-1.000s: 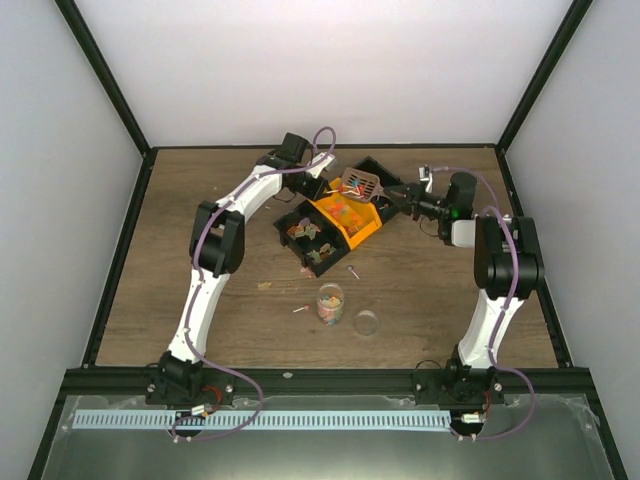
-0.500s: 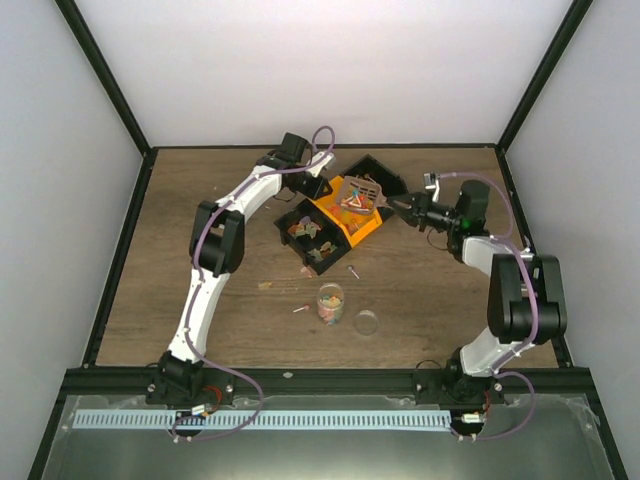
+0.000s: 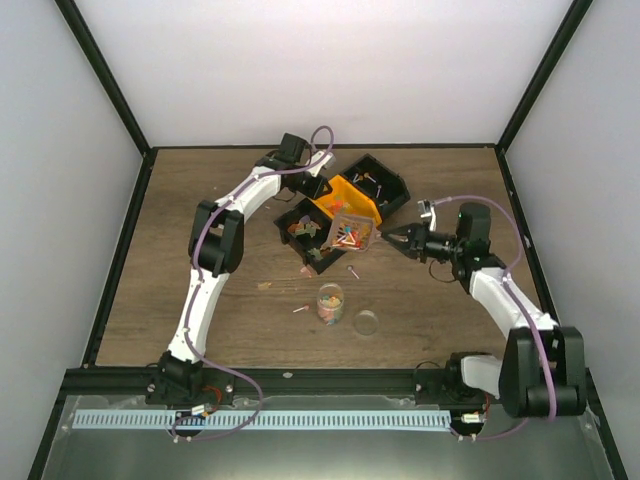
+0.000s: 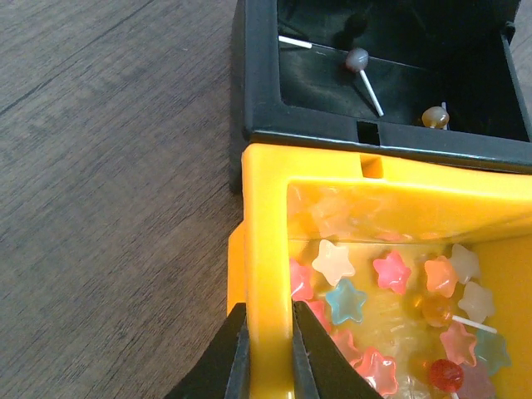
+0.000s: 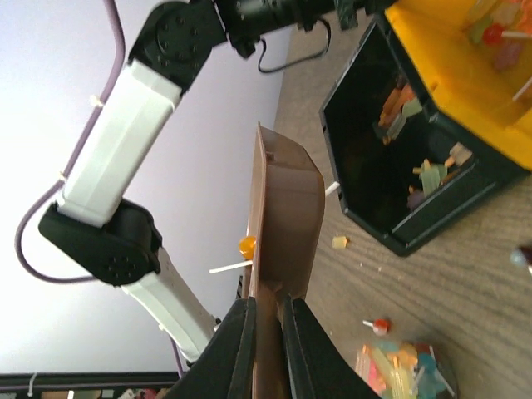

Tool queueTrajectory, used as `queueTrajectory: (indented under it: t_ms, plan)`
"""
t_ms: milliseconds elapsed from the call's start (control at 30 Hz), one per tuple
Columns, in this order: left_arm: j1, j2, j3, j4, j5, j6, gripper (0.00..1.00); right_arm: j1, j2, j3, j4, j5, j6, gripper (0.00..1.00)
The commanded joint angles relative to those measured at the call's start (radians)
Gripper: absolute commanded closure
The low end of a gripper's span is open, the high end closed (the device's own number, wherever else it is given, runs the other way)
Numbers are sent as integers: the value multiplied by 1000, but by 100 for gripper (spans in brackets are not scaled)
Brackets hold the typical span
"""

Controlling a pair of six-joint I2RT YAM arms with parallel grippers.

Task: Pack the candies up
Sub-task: Place the fake candies in the packing bottle.

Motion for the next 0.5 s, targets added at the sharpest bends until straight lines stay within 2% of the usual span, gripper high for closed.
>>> queueTrajectory:
  t_ms: [0,467]
  plan:
    - [11,17,-39,-15,-38,-2,96,18,-111,-9,-236,18,-132,99]
    - [11,-2,-103,21,-41,-10,96,41,-270,-48,-506,53,-327,99]
